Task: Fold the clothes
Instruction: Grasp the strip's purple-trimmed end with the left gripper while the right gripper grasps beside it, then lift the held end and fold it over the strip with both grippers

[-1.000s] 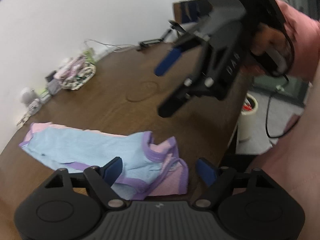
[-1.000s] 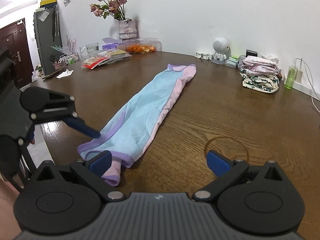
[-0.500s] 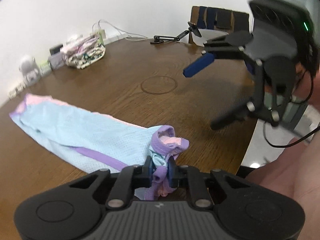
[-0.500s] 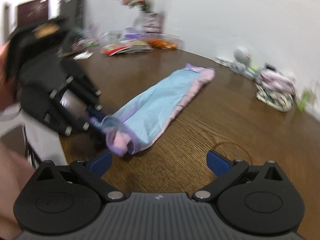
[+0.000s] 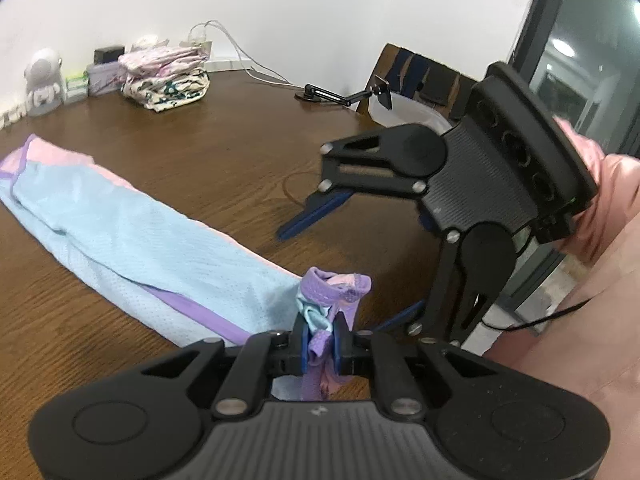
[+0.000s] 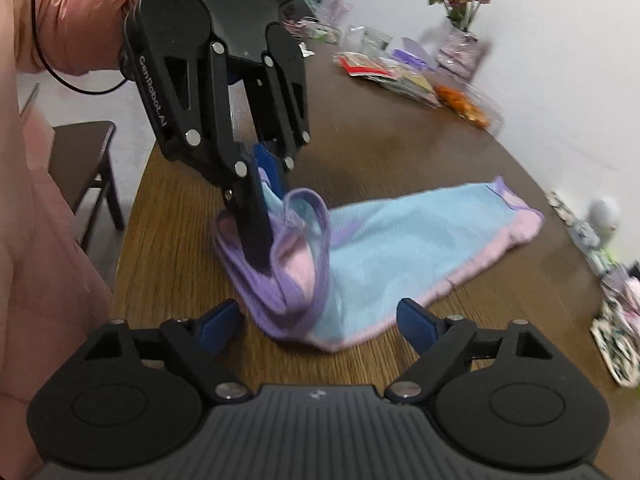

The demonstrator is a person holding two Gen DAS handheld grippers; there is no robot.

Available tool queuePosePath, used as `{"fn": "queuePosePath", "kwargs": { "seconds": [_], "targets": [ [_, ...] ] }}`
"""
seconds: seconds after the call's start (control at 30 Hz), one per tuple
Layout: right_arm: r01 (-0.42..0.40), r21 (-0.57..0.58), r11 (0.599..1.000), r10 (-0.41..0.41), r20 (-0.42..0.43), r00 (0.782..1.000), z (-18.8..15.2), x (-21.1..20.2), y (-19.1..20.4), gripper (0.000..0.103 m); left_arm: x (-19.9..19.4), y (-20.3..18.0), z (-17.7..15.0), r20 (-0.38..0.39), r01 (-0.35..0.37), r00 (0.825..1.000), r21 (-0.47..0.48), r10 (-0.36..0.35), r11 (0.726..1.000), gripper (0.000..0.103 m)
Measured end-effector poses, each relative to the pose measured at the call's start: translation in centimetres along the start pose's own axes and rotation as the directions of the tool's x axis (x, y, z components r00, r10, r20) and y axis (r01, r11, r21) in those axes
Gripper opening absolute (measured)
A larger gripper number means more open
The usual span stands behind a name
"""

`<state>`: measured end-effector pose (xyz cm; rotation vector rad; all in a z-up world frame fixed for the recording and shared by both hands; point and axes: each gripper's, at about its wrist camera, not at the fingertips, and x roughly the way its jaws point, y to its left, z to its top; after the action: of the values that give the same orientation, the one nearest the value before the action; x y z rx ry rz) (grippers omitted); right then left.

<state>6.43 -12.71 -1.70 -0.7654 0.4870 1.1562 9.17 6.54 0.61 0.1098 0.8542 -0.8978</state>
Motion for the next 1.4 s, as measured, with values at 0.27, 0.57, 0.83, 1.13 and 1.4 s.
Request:
{"fn": "queuePosePath", "kwargs": {
  "seconds": [0.27, 0.57, 0.83, 1.13, 1.4],
  "targets": [
    [-0.171, 0.081, 0.982, 0.170, 0.012, 0.985, 0.8, 1.4, -2.1, 0.017, -0.9, 1.5, 0.3, 0.015, 0.018, 1.000, -0.033, -0.017, 0.999, 0.037],
    [-0.268, 0.401, 0.876, 0.253, 0.092, 0.963, 0.6, 0.6, -6.2, 0.011, -3.7, -0.3, -1.5, 0.055, -0.102, 0.994, 0.134, 0.096, 0.986, 0.081],
    [-0.252, 0.361, 0.898, 0.245, 0.067, 0.967, 2.3, 0.3, -7.3, 0.011, 0.0, -2.9, -2.1, 0.105, -0.273, 0.962, 0.375, 0.252, 0.886, 0.072],
    [-0.308, 0.378, 0.873, 0.315, 0.045, 0.948, 4.4, 2.0, -11.9, 0.011, -0.9, 2.0, 0.1, 0.169, -0.140, 0.979, 0.168, 0.112, 0.976, 0.012],
    [-0.404, 0.511, 0.759, 0.429, 0.074, 0.900, 3.4, 7.2, -18.2, 0.022, 0.3, 9.9, 1.6, 0.186, 0.016, 0.982, -0.171, 0.016, 0.985, 0.015]
  ]
}}
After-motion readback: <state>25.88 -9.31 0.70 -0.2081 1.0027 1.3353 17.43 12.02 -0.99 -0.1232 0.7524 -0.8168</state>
